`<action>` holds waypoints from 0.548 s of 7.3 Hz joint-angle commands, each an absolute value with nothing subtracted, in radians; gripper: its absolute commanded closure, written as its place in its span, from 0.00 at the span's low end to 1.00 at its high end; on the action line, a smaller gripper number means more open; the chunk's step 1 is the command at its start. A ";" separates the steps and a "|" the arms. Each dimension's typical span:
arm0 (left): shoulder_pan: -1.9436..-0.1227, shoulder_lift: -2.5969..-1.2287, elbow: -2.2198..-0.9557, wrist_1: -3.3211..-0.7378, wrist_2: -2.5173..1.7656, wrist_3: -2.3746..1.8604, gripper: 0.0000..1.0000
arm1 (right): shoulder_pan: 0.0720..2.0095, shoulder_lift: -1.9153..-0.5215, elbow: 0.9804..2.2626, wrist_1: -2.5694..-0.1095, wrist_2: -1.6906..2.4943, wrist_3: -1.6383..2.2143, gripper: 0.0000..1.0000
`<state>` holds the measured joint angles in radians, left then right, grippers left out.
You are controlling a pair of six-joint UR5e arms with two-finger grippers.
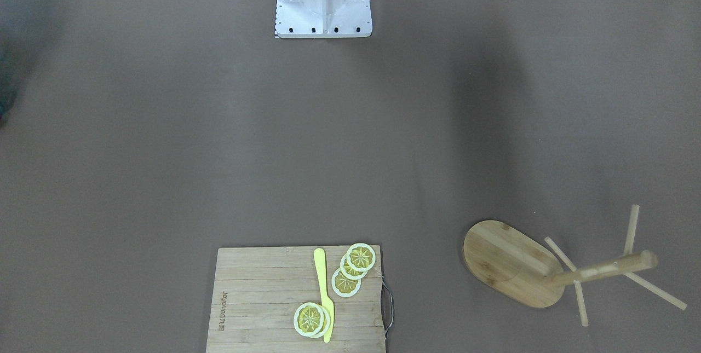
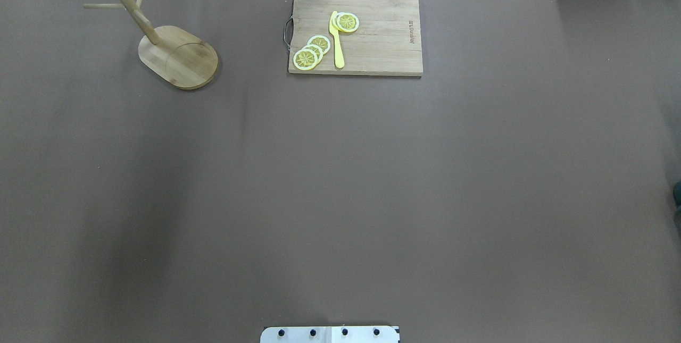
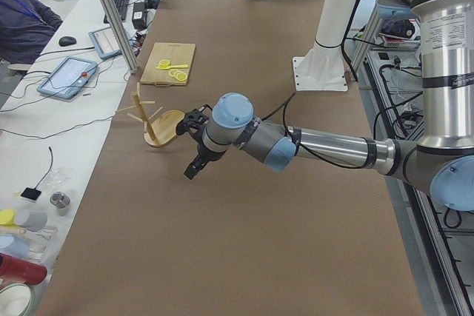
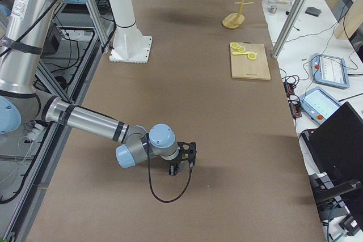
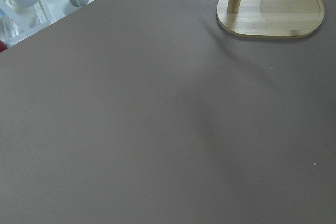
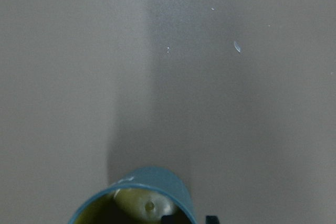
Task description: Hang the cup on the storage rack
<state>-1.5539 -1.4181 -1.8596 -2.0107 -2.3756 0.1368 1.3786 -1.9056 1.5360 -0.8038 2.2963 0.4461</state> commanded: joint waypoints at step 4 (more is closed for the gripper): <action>-1.554 -1.419 -1.859 -2.008 -2.413 0.135 0.01 | 1.379 -1.881 1.555 -0.811 2.344 0.452 1.00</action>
<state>-1.5539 -1.4189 -1.8605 -2.0091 -2.3894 0.1362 1.3787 -1.9017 1.5443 -0.8052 2.3192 0.4435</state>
